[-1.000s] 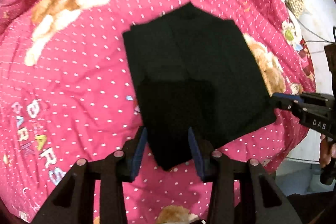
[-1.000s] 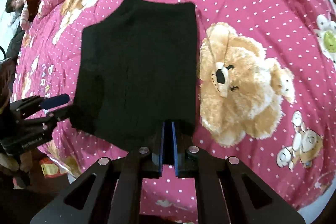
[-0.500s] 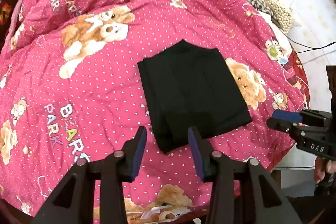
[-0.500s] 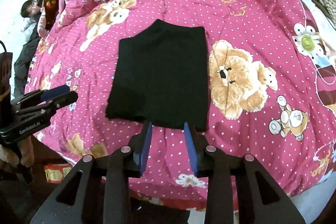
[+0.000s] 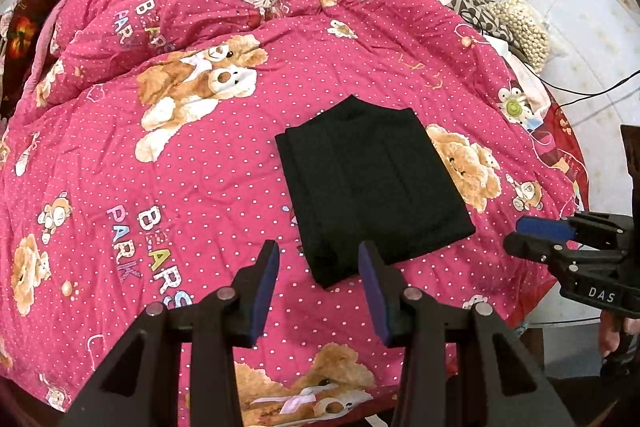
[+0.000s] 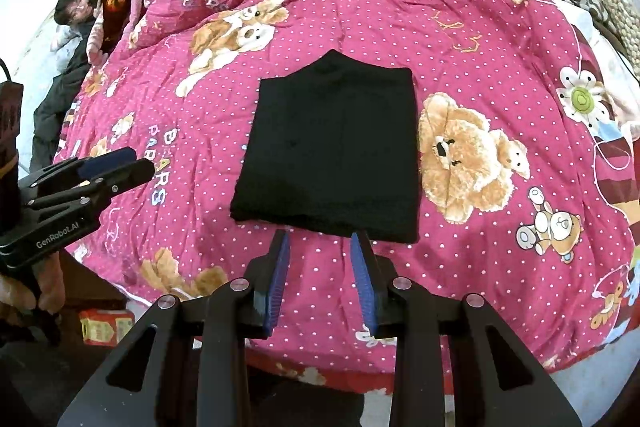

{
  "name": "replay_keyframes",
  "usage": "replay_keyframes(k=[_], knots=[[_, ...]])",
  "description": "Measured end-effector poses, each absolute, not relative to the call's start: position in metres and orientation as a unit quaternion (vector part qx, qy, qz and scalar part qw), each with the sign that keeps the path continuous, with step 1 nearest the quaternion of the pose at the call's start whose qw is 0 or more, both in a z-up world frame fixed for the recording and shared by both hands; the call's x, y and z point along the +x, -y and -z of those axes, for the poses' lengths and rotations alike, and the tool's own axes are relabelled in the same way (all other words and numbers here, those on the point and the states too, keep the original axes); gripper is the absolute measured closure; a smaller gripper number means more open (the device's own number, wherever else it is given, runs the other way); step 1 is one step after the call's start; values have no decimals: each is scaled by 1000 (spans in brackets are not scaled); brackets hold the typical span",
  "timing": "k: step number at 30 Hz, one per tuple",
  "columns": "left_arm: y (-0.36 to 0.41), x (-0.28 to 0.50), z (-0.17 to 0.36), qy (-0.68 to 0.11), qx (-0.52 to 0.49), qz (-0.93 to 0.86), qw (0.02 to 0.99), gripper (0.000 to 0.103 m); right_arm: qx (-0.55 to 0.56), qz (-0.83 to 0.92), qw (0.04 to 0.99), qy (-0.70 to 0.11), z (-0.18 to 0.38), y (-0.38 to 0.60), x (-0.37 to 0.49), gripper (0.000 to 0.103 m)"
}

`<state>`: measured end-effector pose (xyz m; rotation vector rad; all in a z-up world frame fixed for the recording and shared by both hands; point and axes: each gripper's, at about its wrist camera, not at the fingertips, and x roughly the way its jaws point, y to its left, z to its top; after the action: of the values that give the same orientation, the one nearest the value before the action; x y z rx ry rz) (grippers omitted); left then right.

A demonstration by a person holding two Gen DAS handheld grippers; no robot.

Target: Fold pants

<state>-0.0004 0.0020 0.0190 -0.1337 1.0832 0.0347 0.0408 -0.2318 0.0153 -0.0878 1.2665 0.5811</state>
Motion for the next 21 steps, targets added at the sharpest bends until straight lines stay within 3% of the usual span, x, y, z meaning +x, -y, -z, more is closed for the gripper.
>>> replay_keyframes(k=[12,21], knots=[[-1,-3,-14,-516,-76,1,853,58,-45,-269,767,-580,-22,226,32,71],[3,7,24,-538,-112,15,836,61,-49,-227,761,-606,-8,250,42,71]])
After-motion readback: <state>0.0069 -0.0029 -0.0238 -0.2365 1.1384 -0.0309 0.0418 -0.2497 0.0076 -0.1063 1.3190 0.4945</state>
